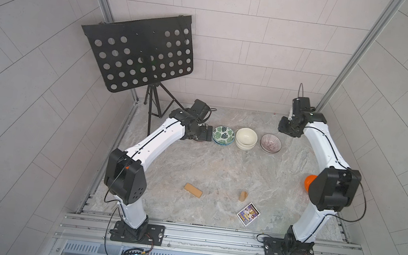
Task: Stack the bowls
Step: Place the bowl in the bowl, then adjust the bowl on the bowl.
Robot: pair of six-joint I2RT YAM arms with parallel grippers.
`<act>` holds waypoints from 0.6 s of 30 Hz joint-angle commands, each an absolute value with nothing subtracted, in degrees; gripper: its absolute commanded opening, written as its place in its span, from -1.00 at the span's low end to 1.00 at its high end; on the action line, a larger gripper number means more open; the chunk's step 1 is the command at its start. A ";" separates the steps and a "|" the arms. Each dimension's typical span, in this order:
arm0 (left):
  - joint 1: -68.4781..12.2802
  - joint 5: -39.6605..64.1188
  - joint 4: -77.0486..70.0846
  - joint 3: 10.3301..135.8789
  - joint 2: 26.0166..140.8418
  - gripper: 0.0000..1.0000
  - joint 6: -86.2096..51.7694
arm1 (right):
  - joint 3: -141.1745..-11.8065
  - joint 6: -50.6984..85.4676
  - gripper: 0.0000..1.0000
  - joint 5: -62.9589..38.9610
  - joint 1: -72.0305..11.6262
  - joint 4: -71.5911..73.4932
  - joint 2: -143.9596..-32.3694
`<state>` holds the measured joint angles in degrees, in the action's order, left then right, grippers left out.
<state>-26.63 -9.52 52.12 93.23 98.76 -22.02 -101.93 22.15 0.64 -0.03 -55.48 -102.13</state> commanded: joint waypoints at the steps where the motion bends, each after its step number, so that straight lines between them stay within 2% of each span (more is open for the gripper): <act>1: -26.21 -9.44 53.15 94.57 96.98 1.00 -21.39 | -99.08 22.45 -0.28 -1.34 0.34 -52.48 -101.07; 4: -26.21 -8.85 53.08 94.53 97.48 1.00 -21.47 | -98.59 22.51 -0.52 -3.27 0.31 -52.85 -102.96; 7: -26.27 -8.80 52.95 94.40 97.77 1.00 -21.45 | -96.69 22.48 -0.63 -6.00 -0.90 -49.65 -104.06; 13: -26.21 -8.99 52.84 94.17 98.43 1.00 -21.37 | -95.60 24.11 -0.78 -8.47 -4.12 -45.54 -107.23; 18: -26.19 -9.94 52.99 94.03 98.25 1.00 -21.14 | -95.63 24.65 -0.81 -8.99 -5.49 -44.15 -109.87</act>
